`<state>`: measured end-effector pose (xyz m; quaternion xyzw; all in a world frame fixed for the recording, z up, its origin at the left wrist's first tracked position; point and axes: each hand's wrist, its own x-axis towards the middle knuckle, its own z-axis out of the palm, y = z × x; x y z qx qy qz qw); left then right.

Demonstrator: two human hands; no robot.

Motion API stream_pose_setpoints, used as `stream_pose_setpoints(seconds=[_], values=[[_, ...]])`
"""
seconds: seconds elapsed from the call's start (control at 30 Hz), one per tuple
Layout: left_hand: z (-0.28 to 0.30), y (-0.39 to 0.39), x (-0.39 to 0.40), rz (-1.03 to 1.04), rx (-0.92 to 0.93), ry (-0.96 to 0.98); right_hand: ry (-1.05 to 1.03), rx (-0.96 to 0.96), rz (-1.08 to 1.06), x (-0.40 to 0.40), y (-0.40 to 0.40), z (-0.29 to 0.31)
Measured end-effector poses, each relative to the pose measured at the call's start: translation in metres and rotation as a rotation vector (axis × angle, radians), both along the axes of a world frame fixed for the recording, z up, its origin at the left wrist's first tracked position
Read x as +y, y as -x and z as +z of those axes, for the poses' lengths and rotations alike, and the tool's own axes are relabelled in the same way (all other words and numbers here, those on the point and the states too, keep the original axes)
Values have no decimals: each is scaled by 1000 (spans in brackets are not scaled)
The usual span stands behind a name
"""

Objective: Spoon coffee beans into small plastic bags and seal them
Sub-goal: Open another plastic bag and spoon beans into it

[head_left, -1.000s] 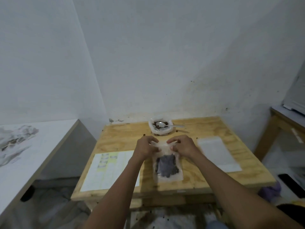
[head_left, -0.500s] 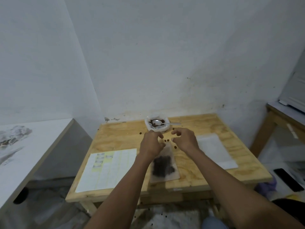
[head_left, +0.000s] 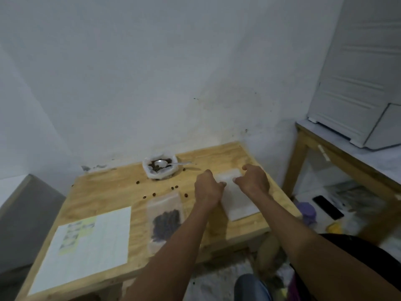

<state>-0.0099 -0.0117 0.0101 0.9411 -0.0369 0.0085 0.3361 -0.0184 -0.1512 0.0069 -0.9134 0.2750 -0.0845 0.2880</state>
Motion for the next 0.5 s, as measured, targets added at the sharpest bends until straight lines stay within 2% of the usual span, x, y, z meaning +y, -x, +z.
stream_pose_setpoints(seconds=[0.13,0.2,0.33,0.5], values=[[-8,1,-9,37,-29,-5,45,40,28,-3,6,-8],[-10,2,-10,57,-56,5,-3,16,11,-5,7,-9],[-12,-1,-13,87,-122,62,-175,-77,-39,-8,7,-8],[-6,-3,-18,202,-165,351,-479,-209,-137,-9,7,4]])
